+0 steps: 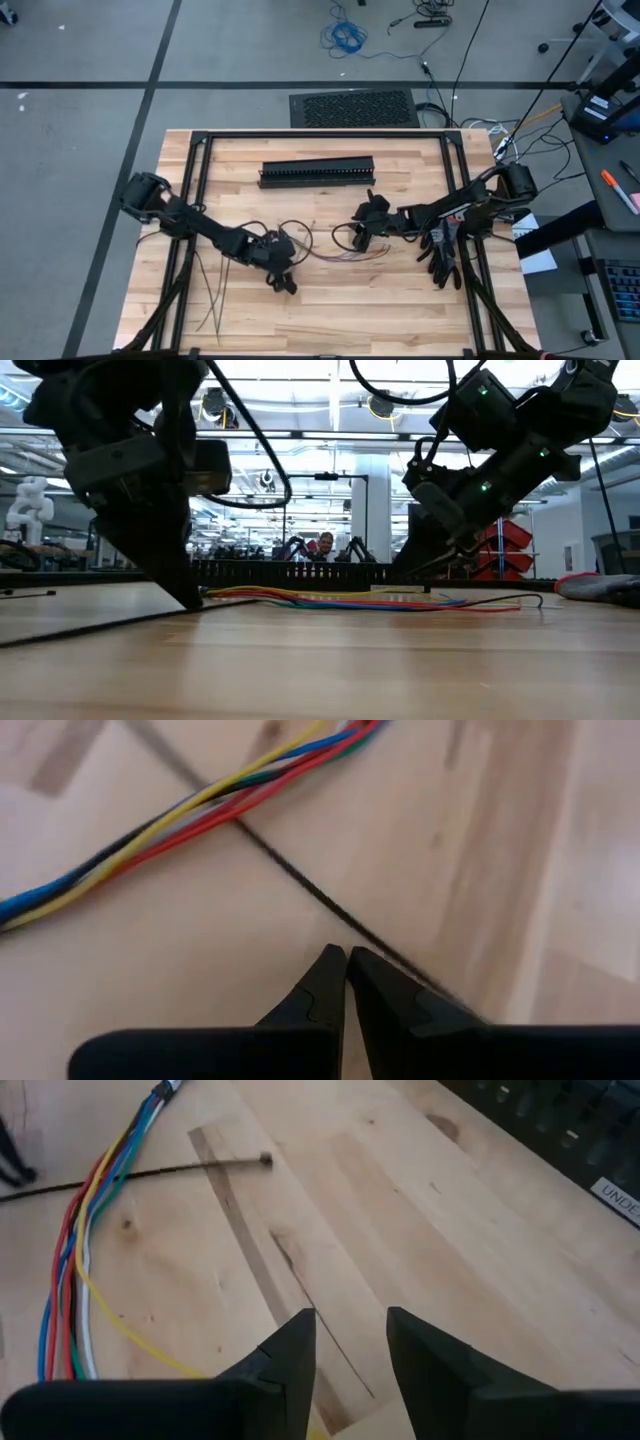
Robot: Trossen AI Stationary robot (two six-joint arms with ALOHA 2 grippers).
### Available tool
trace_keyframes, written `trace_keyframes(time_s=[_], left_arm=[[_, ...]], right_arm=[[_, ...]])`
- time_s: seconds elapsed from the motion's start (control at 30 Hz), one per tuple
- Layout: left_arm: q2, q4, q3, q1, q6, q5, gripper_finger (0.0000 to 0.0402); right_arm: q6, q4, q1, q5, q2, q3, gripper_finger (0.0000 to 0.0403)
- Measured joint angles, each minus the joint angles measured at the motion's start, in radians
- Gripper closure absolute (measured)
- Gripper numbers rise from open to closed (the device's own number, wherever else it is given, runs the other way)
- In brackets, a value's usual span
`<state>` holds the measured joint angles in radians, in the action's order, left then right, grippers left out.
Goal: Ziptie cables
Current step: Wrap the zip tie around the cable wires
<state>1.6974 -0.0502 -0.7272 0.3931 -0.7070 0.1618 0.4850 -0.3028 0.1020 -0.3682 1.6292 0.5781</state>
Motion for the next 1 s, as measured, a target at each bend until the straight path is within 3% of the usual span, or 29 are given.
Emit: trace_keyframes(time_s=[0.23, 0.47, 0.7, 0.8, 1.0], left_arm=[[0.005, 0.123, -0.013, -0.028, 0.121, 0.02, 0.0375], [-0.009, 0.093, -0.044, -0.061, 0.172, 0.073, 0.0375], [-0.163, -0.173, -0.097, -0.082, 0.197, 0.332, 0.0375], [-0.179, -0.198, -0.076, -0.135, 0.151, 0.298, 0.0375], [-0.077, -0.176, -0.055, -0.234, 0.089, 0.263, 0.034]], right_arm=[[-0.002, -0.033, 0.007, -0.001, 0.029, 0.0, 0.0284], [-0.092, -0.263, 0.043, 0.046, 0.095, 0.024, 0.0284], [-0.174, -0.26, 0.051, 0.059, 0.199, 0.157, 0.0278], [-0.131, -0.235, 0.049, 0.046, 0.206, 0.2, 0.0279], [-0.167, -0.173, 0.073, -0.002, 0.178, 0.253, 0.0286]])
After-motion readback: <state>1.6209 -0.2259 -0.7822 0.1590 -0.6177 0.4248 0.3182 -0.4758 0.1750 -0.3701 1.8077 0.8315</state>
